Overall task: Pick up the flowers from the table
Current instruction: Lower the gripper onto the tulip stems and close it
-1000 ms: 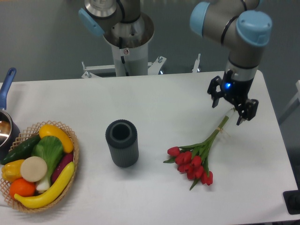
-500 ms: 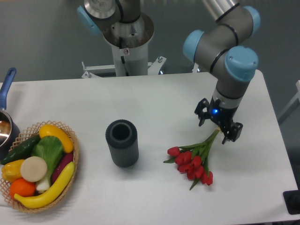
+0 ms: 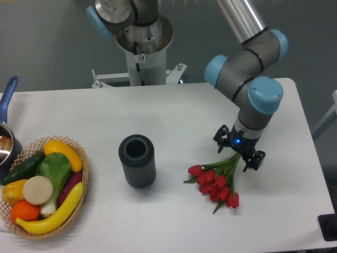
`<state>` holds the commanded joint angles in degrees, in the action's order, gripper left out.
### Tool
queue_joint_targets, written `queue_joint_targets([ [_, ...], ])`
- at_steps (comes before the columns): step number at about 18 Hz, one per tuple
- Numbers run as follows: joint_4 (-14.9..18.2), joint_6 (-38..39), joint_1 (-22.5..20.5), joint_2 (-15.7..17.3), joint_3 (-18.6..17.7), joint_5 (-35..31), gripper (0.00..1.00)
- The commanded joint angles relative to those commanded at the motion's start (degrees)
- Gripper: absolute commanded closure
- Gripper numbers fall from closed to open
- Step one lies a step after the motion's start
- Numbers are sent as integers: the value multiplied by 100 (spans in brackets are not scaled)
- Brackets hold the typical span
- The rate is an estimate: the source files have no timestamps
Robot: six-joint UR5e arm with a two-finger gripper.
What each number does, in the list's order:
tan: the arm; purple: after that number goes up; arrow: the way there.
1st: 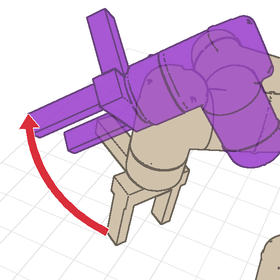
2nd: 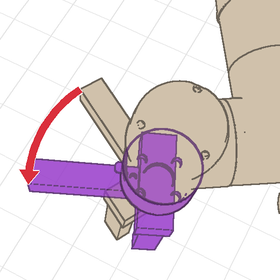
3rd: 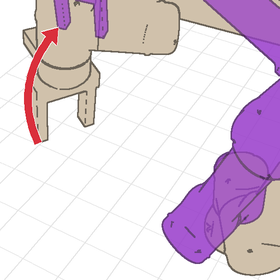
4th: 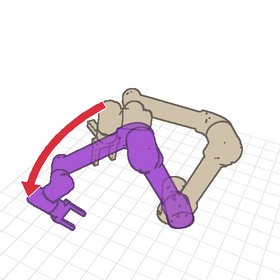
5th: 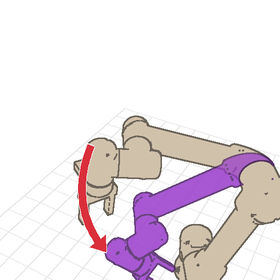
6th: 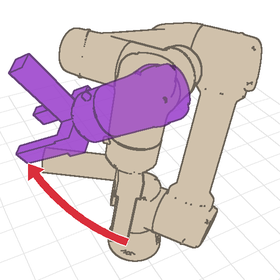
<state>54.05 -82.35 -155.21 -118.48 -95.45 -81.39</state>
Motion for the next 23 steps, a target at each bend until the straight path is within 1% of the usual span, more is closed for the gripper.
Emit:
queue_joint_targets([
  [2, -52, 0, 0, -53, -9, -9, 0],
  [5, -70, -18, -9, -70, -114, -44, 0],
  [11, -79, -26, -18, -141, -105, -88, 0],
  [14, -193, -26, -26, -263, -27, -263, 0],
  [16, -264, -35, -35, -264, -61, -290, 0],
  [19, -281, -26, -35, -281, -53, -290, 0],
  [20, -299, -26, -35, -290, -61, -290, 1],
  [21, -351, -26, -26, -299, -70, -290, 4],
  [23, -369, -26, -26, -290, -88, -290, 15],
])
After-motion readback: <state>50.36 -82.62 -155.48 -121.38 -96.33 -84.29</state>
